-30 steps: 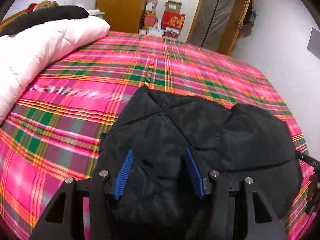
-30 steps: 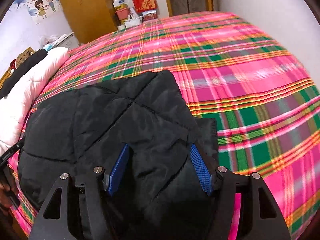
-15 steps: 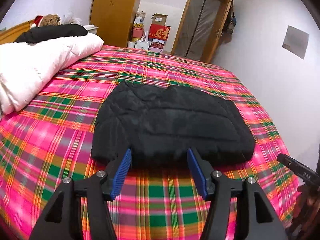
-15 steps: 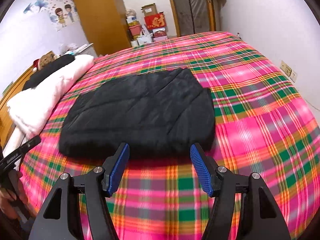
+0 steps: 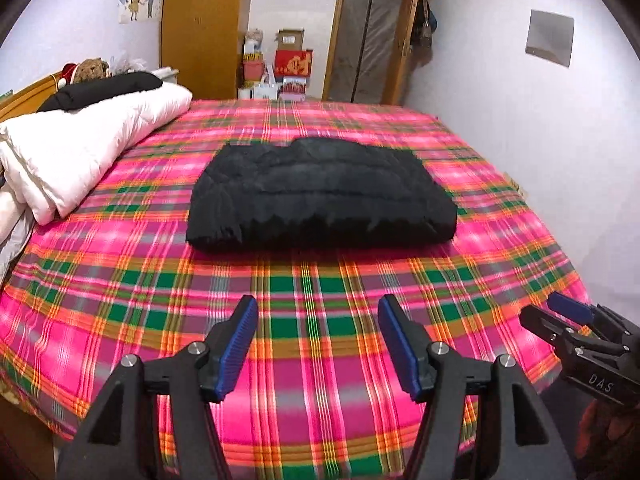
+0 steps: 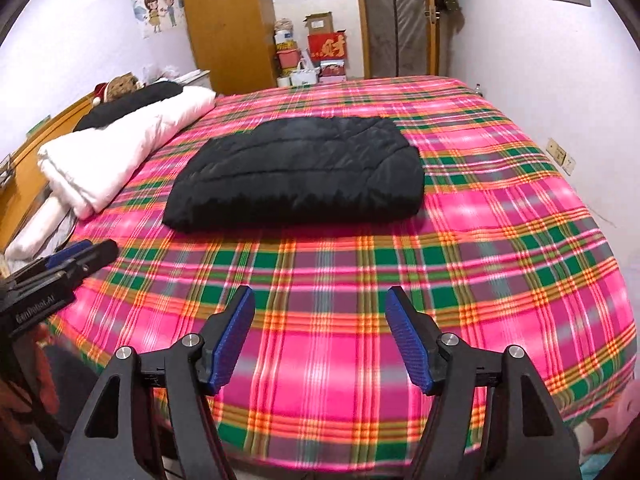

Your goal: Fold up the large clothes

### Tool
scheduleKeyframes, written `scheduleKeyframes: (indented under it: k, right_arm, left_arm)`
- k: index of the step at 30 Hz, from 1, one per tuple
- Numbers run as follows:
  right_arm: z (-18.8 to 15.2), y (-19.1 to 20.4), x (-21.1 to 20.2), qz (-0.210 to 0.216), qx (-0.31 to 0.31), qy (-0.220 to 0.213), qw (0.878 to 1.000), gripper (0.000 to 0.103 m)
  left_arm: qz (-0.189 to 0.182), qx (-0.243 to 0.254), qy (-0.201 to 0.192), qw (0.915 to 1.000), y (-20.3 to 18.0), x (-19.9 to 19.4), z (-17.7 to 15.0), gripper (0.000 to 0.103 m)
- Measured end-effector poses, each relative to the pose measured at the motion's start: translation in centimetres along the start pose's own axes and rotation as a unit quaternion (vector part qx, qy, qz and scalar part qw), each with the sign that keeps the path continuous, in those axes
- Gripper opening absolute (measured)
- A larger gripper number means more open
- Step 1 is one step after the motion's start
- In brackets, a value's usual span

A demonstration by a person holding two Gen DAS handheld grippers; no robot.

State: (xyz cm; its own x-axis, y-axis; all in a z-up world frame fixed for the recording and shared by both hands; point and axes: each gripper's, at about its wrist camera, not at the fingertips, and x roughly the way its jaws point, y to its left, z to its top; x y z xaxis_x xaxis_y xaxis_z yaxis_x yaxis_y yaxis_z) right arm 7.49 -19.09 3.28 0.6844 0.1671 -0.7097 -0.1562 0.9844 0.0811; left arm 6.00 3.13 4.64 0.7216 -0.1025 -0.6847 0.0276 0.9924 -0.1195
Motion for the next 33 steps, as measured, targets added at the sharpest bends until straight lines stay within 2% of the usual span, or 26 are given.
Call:
scheduleKeyframes:
  k: [5, 7, 12, 15, 19, 33]
  right_arm:
    - [-0.7, 0.6, -0.6, -0.002, -0.008, 0.0, 1.0, 0.068]
    - [-0.9, 0.8, -1.0, -0.004, -0.012, -0.003, 1.0, 0.068]
    - [-1.5, 1.0, -1.2, -0.007, -0.017, 0.001, 1.0, 0.068]
    - [-1.7, 1.1, -1.1, -0.009, -0.021, 0.005, 1.0, 0.068]
    - [-1.8, 1.3, -1.0, -0.01, -0.023, 0.008, 1.0, 0.068]
    - [-1.9, 1.9, -1.2, -0.012, -0.026, 0.009, 1.0, 0.068]
  left_arm:
    - [-0.006, 0.003, 0.029, 0.9995, -1.0, -0.2, -1.7, 0.064]
    - [0.006, 0.011, 0.027, 0.9996, -1.4, -0.5, -2.1, 0.064]
    - [0.002, 0.009, 0.026, 0.9996, -1.6, -0.8, -2.4, 0.064]
    - [0.021, 0.014, 0.028, 0.9993, -1.8, -0.7, -2.5, 0.064]
    - [0.004, 0.002, 0.027, 0.9996, -1.5, -0.8, -2.4, 0.064]
    - [-0.011, -0.016, 0.029, 0.9994, -1.1, -1.0, -2.6, 0.064]
